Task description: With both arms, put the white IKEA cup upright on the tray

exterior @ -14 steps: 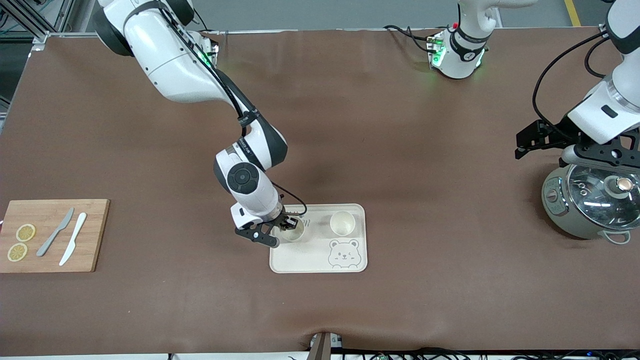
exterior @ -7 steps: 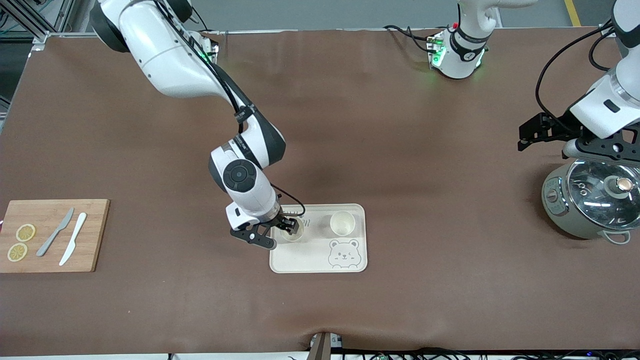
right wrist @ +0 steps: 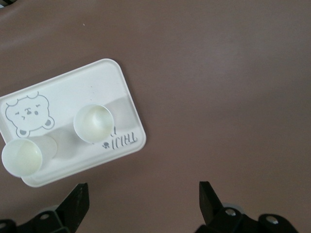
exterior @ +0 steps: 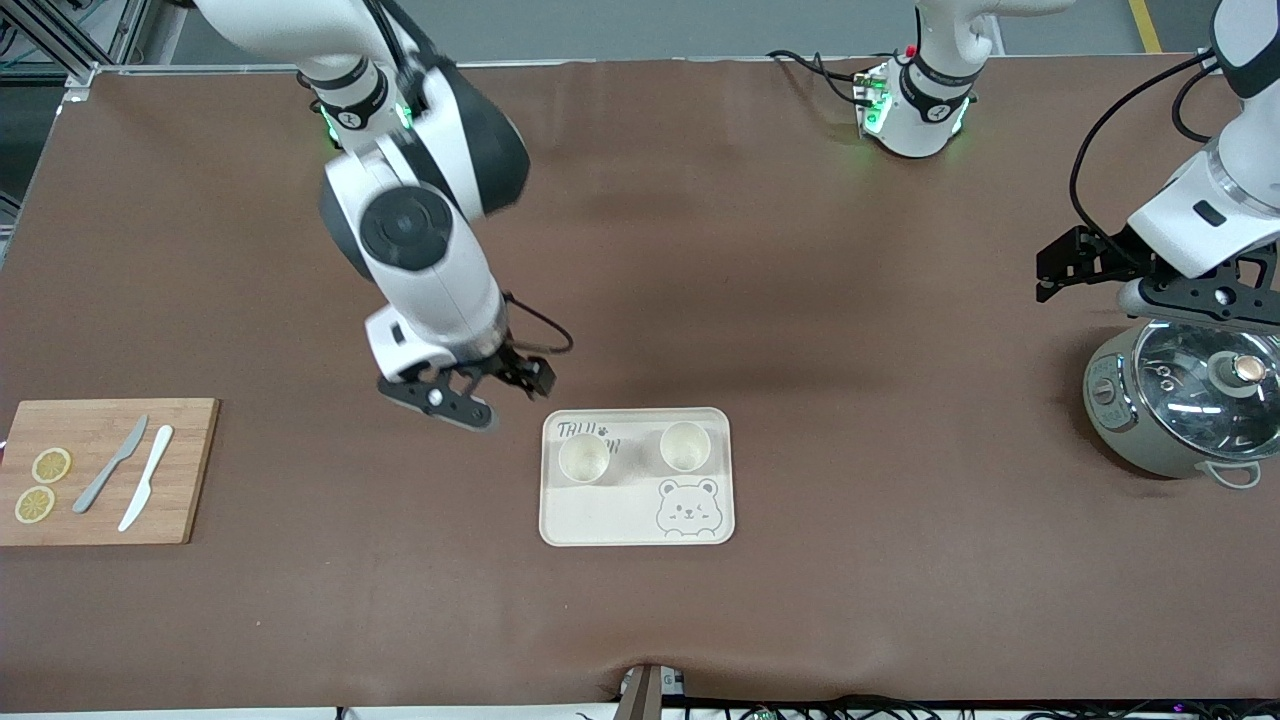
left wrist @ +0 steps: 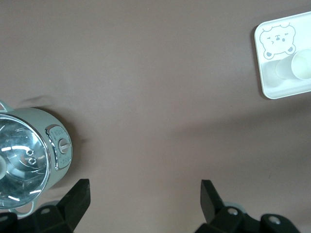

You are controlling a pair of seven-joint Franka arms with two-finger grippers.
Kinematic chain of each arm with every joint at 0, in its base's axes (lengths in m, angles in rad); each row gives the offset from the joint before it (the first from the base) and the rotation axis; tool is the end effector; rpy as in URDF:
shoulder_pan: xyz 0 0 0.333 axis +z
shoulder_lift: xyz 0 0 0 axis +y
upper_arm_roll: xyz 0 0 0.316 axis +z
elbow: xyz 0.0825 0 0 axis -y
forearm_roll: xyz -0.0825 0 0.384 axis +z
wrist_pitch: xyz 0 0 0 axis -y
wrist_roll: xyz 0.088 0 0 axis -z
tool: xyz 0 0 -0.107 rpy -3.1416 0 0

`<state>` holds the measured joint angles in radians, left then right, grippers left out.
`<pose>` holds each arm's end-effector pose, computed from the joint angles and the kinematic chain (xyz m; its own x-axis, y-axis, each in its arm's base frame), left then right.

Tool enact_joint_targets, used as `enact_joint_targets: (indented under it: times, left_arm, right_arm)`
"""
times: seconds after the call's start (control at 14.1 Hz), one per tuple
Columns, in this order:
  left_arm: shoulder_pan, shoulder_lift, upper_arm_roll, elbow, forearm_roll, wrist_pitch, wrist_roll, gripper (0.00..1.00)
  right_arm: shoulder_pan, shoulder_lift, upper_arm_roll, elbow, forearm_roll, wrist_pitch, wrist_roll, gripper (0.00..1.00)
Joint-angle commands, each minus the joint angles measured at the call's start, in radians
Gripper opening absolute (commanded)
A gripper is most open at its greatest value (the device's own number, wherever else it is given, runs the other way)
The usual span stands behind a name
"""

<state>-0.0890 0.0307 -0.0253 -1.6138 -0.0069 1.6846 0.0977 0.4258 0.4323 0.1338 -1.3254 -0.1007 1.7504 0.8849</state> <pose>0.5696 -0.0658 0.5969 0.9770 -0.2095 0.0407 -0.2098 -0.9777 0.0037 0.5956 0.3422 0.4895 0.9492 -0.3132 0.0309 -0.3141 -0.9489 0.0302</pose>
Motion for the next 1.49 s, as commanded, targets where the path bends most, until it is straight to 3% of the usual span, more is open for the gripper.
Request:
enact_joint_targets:
  times: [0.0, 0.21, 0.36, 0.78, 1.42]
  left_arm:
    - [-0.003, -0.014, -0.008, -0.006, 0.025, -0.026, 0.01, 1.0]
    - [-0.005, -0.012, -0.024, -0.006, 0.059, -0.074, 0.011, 1.0]
    - [-0.003, -0.011, -0.042, -0.006, 0.1, -0.086, 0.034, 1.0]
    - [0.005, -0.009, -0.044, -0.005, 0.096, -0.085, 0.025, 1.0]
    - [0.012, -0.005, -0.038, 0.006, 0.047, -0.039, 0.019, 1.0]
  right_arm:
    - [-0.073, -0.203, 0.009, -0.171, -0.002, -0.031, -0.114, 1.0]
    - [-0.201, -0.367, 0.007, -0.276, 0.038, -0.087, -0.335, 1.0]
    - [-0.309, -0.421, 0.006, -0.29, 0.081, -0.139, -0.467, 1.0]
    - [-0.582, -0.44, 0.004, -0.308, 0.09, -0.143, -0.839, 1.0]
    - [-0.544, -0.461, 0.018, -0.324, 0.092, -0.114, -0.721, 1.0]
